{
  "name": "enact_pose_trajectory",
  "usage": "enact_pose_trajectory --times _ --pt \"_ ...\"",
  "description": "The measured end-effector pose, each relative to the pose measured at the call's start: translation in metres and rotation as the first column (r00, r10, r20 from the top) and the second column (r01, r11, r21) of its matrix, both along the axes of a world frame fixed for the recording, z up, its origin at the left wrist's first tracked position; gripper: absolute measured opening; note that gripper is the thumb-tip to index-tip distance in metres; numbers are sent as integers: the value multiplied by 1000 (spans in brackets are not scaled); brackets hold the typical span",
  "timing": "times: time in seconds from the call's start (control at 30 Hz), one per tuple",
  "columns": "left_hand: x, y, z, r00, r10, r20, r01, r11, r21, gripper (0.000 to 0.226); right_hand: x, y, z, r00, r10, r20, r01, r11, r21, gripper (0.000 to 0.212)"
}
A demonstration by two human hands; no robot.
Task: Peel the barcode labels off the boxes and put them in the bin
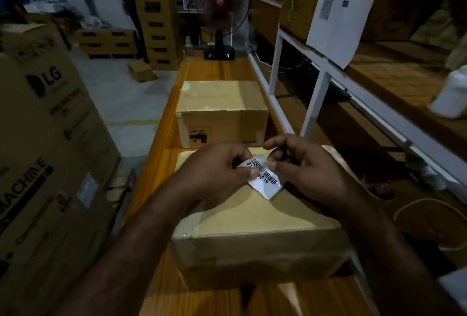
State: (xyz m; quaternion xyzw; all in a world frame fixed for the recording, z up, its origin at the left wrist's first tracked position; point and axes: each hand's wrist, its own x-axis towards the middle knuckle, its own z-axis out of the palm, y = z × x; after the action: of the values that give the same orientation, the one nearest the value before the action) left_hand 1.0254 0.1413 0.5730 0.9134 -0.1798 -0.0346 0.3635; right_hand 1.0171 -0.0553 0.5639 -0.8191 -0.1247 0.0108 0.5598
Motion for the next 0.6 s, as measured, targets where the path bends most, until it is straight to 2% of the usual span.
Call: enact_pose_trajectory --times 0.07,0.13,0.2,0.27,0.43,0.5,0.6 --pt "-1 1 0 1000 -10 -4 10 1000 -25 10 -5 -7 1 1000 17 -3 -17 993 -120 28" --pt "-2 3 0 999 -32 -1 32 999 -40 8 -7 -10 2 998 34 61 -15 958 -285 21" --pt "-2 4 0 999 -46 -3 46 997 -57 10 -7 -9 1 992 50 113 -5 929 -370 16" --pt "-2 6 0 998 -55 -12 54 995 -88 11 -6 -7 -1 990 54 132 -2 931 -366 14" --pt "-1 9 -1 993 -95 -70 83 984 -159 11 -9 -8 -5 983 121 138 -87 970 -225 11" --pt "-1 8 1 991 -106 -81 96 988 -121 20 -10 -10 -6 983 115 144 -82 973 -215 11" --pt "-1 4 3 991 -120 -66 119 993 -25 17 -11 -10 -5 979 109 172 -74 977 -198 13"
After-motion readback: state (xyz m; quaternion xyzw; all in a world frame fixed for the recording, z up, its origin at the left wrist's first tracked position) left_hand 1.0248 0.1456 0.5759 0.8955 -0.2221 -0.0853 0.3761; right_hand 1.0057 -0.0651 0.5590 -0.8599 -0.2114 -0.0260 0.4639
